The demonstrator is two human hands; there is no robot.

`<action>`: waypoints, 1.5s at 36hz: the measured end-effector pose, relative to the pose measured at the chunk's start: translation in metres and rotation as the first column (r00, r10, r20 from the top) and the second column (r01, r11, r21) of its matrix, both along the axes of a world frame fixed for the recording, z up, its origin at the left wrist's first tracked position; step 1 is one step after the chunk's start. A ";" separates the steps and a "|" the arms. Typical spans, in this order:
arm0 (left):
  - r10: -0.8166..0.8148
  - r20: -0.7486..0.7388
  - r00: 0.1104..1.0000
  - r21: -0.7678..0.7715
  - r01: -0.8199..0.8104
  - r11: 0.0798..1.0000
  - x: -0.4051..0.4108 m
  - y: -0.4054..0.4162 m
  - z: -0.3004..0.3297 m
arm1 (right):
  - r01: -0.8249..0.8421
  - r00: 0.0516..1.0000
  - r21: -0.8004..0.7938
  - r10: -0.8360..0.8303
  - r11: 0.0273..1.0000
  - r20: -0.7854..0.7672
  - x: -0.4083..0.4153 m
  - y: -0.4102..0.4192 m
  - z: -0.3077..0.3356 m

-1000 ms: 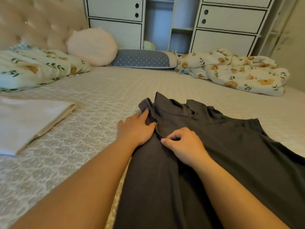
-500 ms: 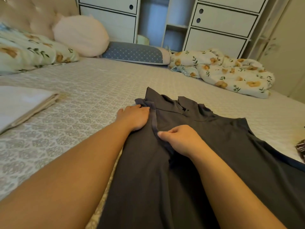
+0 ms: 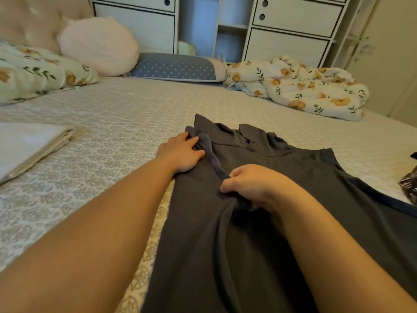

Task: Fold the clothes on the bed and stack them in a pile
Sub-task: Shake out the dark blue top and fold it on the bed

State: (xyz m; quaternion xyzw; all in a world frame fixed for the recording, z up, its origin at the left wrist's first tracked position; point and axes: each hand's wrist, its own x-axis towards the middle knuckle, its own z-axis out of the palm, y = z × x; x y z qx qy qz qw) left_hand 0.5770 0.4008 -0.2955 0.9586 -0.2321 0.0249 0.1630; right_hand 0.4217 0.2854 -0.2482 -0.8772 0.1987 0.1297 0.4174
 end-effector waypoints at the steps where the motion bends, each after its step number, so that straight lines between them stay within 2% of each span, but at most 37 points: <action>1: 0.008 0.001 1.000 0.004 -0.008 1.000 0.002 0.000 0.000 | -0.029 1.000 -0.061 0.029 0.998 -0.006 -0.001 0.000 0.001; 4: 0.028 0.012 1.000 -0.003 -0.028 1.000 0.005 0.000 0.001 | -0.063 0.995 -0.150 0.073 0.987 0.062 -0.003 -0.002 0.001; 7: 0.022 -0.003 1.000 -0.065 -0.022 0.998 0.004 -0.001 0.002 | 0.054 0.970 -0.061 -0.037 0.997 0.240 -0.003 -0.007 0.000; 10: 0.027 -0.019 0.999 -0.230 -0.031 0.973 0.000 0.001 0.006 | 0.073 0.964 0.007 -0.072 0.997 0.257 -0.008 -0.010 0.005; 12: 0.060 0.009 0.998 -0.372 -0.052 0.927 -0.008 0.001 0.010 | 0.034 0.968 -0.061 -0.018 0.998 0.249 -0.010 -0.011 0.011; 14: 0.108 0.070 0.992 -0.424 -0.068 0.903 -0.020 0.000 0.015 | -0.014 0.957 -0.211 0.074 0.977 0.279 -0.011 -0.008 0.015; 15: 0.115 0.095 0.989 -0.413 -0.066 0.909 -0.026 0.000 0.018 | -0.055 0.952 -0.323 0.147 0.945 0.267 -0.010 -0.004 0.015; 17: 0.086 0.108 0.990 -0.339 -0.045 0.940 -0.040 -0.001 0.021 | -0.200 0.936 -0.523 0.320 0.828 0.148 -0.007 0.007 0.003; 19: 0.037 0.060 0.998 -0.253 -0.020 0.967 -0.053 -0.001 0.017 | -0.342 0.903 -0.594 0.430 0.728 0.007 -0.003 0.015 -0.016; 20: 0.008 0.033 0.999 -0.206 -0.001 0.978 -0.059 -0.001 0.013 | -0.369 0.896 -0.601 0.443 0.709 -0.028 -0.001 0.015 -0.026; 23: -0.080 0.034 0.996 -0.026 0.081 0.996 -0.081 0.001 -0.001 | -0.280 0.926 -0.575 0.374 0.769 0.050 0.005 -0.003 -0.042; 25: -0.122 0.032 0.992 -0.014 0.122 0.992 -0.094 0.008 -0.005 | -0.164 0.950 -0.579 0.287 0.799 0.127 0.001 -0.013 -0.044; 27: -0.138 -0.013 0.990 -0.005 0.138 0.990 -0.108 0.017 -0.007 | -0.115 0.955 -0.607 0.255 0.786 0.149 -0.009 -0.013 -0.047; 33: -0.061 -0.113 0.992 0.104 0.073 0.992 -0.160 0.037 -0.008 | -0.037 0.965 -0.614 0.188 0.789 0.184 -0.069 -0.003 -0.050; 39: -0.016 -0.233 0.972 0.216 0.067 0.974 -0.211 0.055 -0.005 | -0.042 0.976 -0.599 0.162 0.800 0.148 -0.163 0.001 -0.057; 44: -0.013 -0.123 0.992 0.324 0.052 0.945 -0.272 0.066 -0.005 | -0.038 0.981 -0.586 0.143 0.810 0.135 -0.230 0.003 -0.058; 50: -0.158 -0.189 0.969 0.344 0.216 0.914 -0.369 0.048 -0.001 | -0.008 0.979 -0.594 0.126 0.804 0.158 -0.313 0.000 -0.052; 54: -0.273 -0.175 0.946 0.347 0.318 0.882 -0.421 0.024 0.003 | 0.089 0.980 -0.579 0.032 0.811 0.195 -0.362 -0.015 -0.046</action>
